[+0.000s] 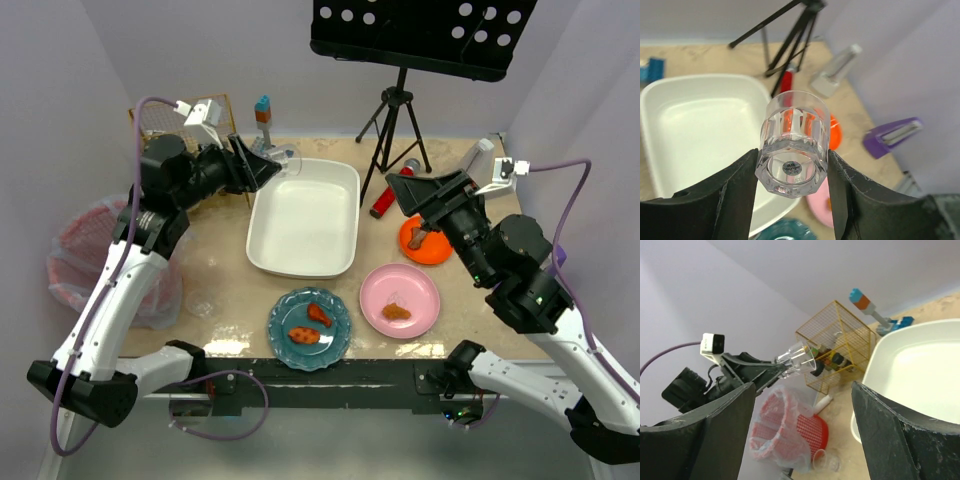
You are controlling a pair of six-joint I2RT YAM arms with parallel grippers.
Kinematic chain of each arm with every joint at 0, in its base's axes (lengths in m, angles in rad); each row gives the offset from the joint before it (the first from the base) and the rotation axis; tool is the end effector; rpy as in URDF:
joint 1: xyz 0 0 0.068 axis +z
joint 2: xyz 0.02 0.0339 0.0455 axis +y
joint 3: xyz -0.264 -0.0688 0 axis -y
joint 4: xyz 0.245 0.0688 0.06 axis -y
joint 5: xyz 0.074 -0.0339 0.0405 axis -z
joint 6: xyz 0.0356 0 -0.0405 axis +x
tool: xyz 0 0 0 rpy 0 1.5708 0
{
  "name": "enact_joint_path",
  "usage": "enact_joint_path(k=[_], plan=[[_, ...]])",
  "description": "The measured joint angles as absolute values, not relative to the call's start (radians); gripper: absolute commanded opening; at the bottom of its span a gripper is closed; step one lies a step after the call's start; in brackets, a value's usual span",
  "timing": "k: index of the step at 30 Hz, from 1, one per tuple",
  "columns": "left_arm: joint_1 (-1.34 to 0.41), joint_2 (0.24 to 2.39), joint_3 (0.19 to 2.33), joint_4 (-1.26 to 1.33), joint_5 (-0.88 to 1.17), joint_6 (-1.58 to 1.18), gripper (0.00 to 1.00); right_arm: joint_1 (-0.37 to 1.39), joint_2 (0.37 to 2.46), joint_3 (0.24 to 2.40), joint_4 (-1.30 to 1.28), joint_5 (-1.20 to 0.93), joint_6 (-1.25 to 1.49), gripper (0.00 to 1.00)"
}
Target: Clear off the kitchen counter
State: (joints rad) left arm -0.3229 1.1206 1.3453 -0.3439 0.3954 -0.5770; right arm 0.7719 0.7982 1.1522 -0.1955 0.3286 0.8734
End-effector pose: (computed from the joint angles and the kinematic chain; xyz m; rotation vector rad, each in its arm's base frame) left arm 0.2201 -0.0881 0.4516 0.0872 1.7821 -0.9949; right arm 0.1163 0.0971 0.4608 0.3651 1.4745 1.1133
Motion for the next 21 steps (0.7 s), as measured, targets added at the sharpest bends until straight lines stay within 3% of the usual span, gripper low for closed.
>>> enact_joint_path(k=[10, 21], plan=[[-0.351, 1.296, 1.244, -0.622, 0.123, -0.313, 0.00, 0.772, 0.756, 1.057, -0.289, 0.357, 0.883, 0.81], [-0.444, 1.382, 1.129, -0.604, -0.028, -0.292, 0.00, 0.772, 0.765, 1.050, -0.295, 0.349, 0.887, 0.81]])
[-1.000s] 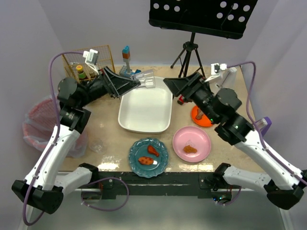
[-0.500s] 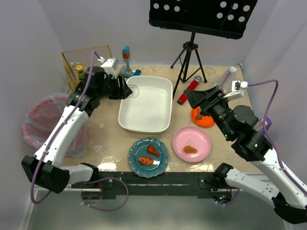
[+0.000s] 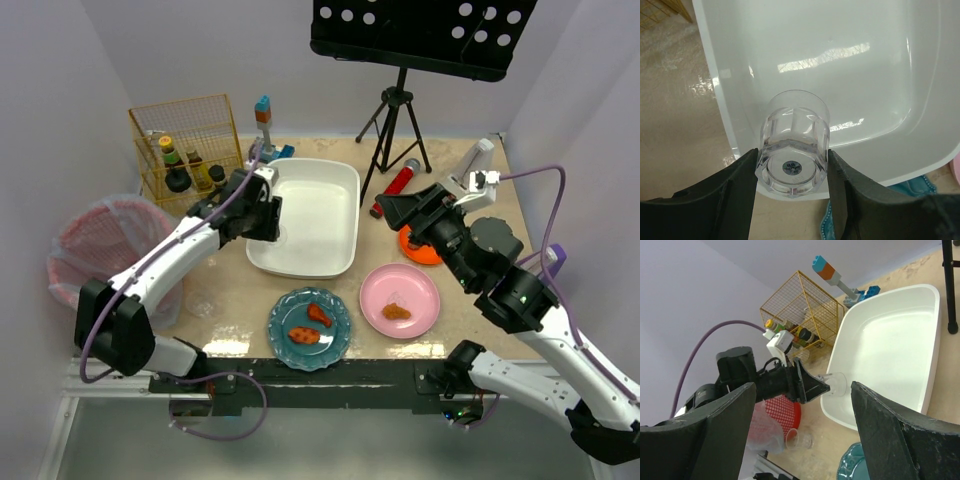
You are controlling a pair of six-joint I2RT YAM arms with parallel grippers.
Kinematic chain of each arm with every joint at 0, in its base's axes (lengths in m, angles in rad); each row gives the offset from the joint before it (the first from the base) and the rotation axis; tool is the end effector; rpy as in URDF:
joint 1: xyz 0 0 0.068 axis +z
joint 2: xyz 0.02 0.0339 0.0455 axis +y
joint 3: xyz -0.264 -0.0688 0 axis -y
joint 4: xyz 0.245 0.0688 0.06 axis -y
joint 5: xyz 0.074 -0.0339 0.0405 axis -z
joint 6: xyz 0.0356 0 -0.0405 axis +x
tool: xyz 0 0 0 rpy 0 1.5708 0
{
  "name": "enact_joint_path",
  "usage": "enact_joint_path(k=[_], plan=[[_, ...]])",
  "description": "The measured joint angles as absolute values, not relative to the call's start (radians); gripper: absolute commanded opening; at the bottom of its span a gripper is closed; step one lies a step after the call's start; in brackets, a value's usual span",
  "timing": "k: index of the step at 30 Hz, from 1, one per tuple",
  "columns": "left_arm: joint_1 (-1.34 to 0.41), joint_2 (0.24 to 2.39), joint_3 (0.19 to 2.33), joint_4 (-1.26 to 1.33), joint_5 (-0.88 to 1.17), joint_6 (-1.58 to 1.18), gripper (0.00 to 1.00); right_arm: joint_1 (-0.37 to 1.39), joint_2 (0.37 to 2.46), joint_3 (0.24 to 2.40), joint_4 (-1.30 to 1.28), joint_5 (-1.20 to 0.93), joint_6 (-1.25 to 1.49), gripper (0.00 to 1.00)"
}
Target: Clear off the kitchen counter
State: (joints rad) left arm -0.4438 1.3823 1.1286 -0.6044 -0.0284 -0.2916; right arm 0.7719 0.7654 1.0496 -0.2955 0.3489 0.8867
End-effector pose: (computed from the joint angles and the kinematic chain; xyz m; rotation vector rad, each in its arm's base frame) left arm 0.2663 -0.1255 0.2865 0.1734 2.4445 -0.2954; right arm 0.1199 0.0997 0.4215 0.3821 1.6323 1.0077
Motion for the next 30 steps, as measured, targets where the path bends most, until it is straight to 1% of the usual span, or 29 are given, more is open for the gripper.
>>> enact_joint_path(k=[5, 13, 24, 30], plan=[[-0.487, 1.473, 1.129, -0.599, -0.091, -0.291, 0.00, 0.772, 0.765, 1.029, -0.299, 0.348, 0.889, 0.81], [-0.492, 1.583, 1.157, -0.624, -0.162, -0.287, 0.00, 0.772, 0.764, 1.024, -0.311, 0.348, 0.889, 0.81], [-0.500, 1.676, 1.225, -0.638, -0.168, -0.268, 0.00, 0.772, 0.766, 1.023, -0.316, 0.349, 0.889, 0.81], [-0.503, 1.686, 1.230, -0.684, -0.160, -0.268, 0.00, 0.772, 0.766, 1.022, -0.316, 0.349, 0.889, 0.81]])
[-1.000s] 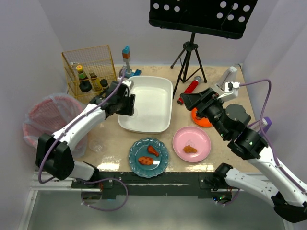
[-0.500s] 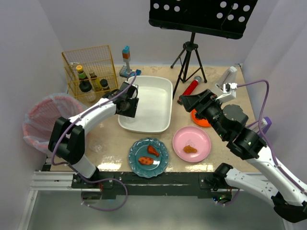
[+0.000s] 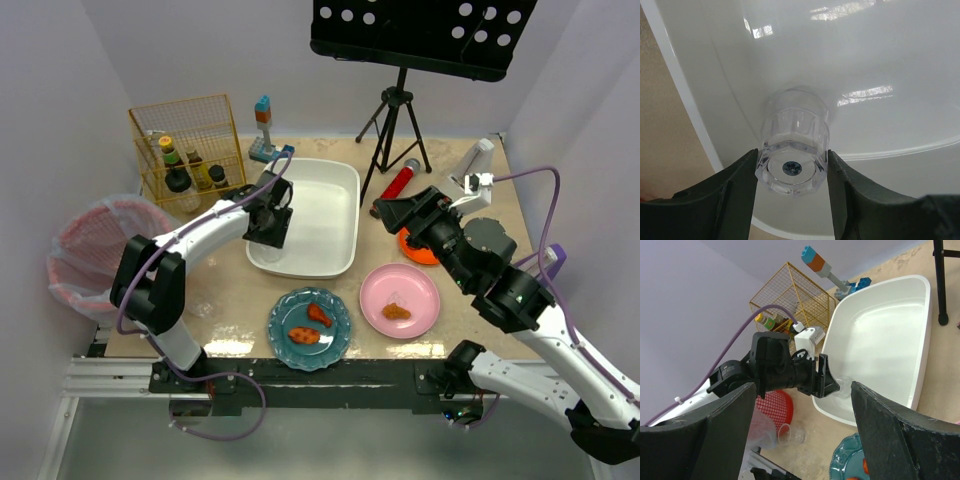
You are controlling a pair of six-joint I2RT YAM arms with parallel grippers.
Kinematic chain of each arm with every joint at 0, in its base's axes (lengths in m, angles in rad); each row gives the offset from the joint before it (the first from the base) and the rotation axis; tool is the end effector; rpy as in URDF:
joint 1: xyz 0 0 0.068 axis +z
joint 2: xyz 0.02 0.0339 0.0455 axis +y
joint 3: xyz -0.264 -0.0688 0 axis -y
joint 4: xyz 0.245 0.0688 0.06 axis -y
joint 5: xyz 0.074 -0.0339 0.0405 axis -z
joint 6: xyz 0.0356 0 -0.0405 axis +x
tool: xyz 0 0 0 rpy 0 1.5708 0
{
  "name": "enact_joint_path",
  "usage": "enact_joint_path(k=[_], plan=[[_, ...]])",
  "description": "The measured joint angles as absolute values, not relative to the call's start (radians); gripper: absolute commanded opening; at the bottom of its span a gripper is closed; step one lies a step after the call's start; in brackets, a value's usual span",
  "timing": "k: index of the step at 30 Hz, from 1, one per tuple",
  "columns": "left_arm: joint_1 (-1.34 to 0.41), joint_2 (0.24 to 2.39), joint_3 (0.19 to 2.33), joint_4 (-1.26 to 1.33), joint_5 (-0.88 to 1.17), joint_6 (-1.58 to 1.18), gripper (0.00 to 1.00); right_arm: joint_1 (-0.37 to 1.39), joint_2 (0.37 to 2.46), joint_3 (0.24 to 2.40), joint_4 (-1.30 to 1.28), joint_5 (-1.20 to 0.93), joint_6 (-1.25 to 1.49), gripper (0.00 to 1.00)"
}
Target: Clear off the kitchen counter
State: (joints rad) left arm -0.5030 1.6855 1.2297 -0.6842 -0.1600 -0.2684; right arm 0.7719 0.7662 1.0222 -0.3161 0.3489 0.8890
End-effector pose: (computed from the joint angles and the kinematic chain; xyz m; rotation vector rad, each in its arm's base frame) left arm 0.3025 -0.1600 0.2226 0.2673 2.6706 -0.0215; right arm 0.1223 0.1021 0.4102 0.3807 1.6787 0.9785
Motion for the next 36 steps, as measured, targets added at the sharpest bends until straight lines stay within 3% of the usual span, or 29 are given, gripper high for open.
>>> enact_joint_path(k=[8, 13, 19, 20, 26, 36], plan=[[-0.505, 1.686, 1.237, -0.719, -0.117, -0.267, 0.15, 0.772, 0.779, 1.005, -0.312, 0.346, 0.889, 0.81], [-0.505, 1.686, 1.237, -0.723, -0.099, -0.265, 0.38, 0.772, 0.785, 1.005, -0.311, 0.345, 0.889, 0.81], [-0.505, 1.686, 1.238, -0.725, -0.097, -0.265, 0.54, 0.772, 0.782, 1.005, -0.311, 0.346, 0.889, 0.81], [-0.505, 1.686, 1.238, -0.725, -0.097, -0.265, 0.64, 0.772, 0.782, 1.005, -0.311, 0.346, 0.889, 0.81], [-0.505, 1.686, 1.238, -0.727, -0.097, -0.258, 0.82, 0.772, 0.782, 1.005, -0.311, 0.345, 0.889, 0.81], [-0.505, 1.684, 1.276, -0.759, -0.096, -0.250, 0.83, 0.772, 0.767, 1.005, -0.315, 0.347, 0.889, 0.81]])
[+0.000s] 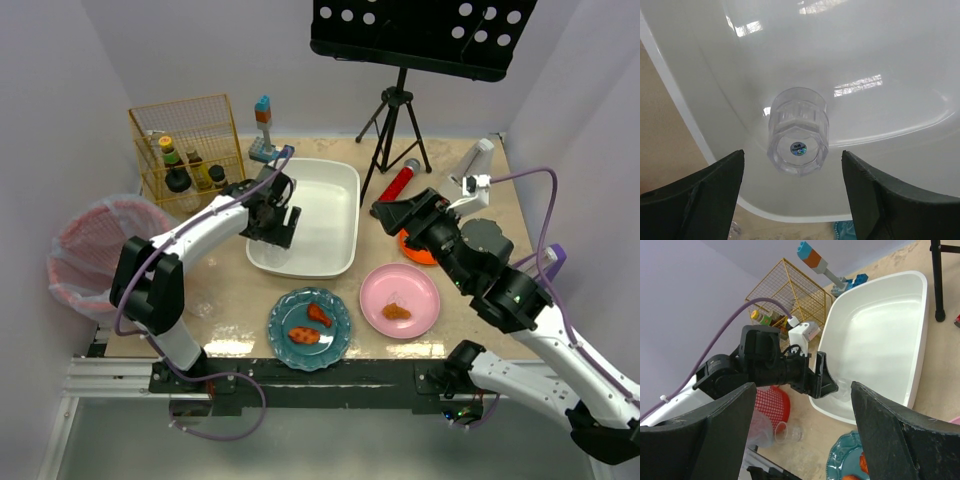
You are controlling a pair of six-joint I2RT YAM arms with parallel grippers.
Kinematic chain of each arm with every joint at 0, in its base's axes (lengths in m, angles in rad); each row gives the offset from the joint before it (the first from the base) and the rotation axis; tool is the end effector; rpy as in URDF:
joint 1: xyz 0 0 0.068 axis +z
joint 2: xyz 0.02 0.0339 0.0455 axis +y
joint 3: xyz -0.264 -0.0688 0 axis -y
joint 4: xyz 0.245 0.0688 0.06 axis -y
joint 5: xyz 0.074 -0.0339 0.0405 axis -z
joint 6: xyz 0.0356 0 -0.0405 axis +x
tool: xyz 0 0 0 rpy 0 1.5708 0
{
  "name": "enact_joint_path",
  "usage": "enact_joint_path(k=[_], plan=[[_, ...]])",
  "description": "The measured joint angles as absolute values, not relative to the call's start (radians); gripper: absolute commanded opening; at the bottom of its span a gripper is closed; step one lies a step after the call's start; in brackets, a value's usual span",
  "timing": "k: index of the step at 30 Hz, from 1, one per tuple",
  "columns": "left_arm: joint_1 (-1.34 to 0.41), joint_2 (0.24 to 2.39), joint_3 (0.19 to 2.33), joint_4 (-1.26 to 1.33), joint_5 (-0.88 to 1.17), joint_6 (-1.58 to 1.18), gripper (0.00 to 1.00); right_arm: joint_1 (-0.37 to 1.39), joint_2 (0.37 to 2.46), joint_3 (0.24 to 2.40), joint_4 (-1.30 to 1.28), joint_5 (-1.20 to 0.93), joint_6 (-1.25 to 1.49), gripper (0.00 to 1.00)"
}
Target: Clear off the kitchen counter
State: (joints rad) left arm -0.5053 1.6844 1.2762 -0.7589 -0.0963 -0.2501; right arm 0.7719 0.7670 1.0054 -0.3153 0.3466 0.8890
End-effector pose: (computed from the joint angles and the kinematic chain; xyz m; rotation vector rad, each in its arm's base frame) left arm 0.3006 -0.1624 0.2330 0.3207 2.7115 -0.0838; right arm 0.1238 0.1036 0.4046 0.3778 1.6954 0.9695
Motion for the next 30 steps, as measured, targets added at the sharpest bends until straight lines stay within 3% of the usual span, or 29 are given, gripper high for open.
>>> enact_joint_path(k=[9, 17, 24, 30], plan=[[-0.484, 1.537, 1.401, -0.808, -0.029, -0.262, 0.87, 0.772, 0.768, 0.996, -0.299, 0.340, 0.848, 0.75], [-0.167, 1.307, 1.442, -0.788, 0.105, -0.282, 0.89, 0.819, 0.897, 0.945, -0.184, 0.255, 0.825, 0.77], [-0.100, 1.248, 1.442, -0.787, 0.171, -0.296, 0.89, 1.165, 1.311, 1.055, -0.055, 0.265, 0.883, 0.84], [-0.095, 1.243, 1.442, -0.794, 0.195, -0.296, 0.89, 1.285, 1.707, 1.275, 0.047, 0.209, 0.901, 0.87]])
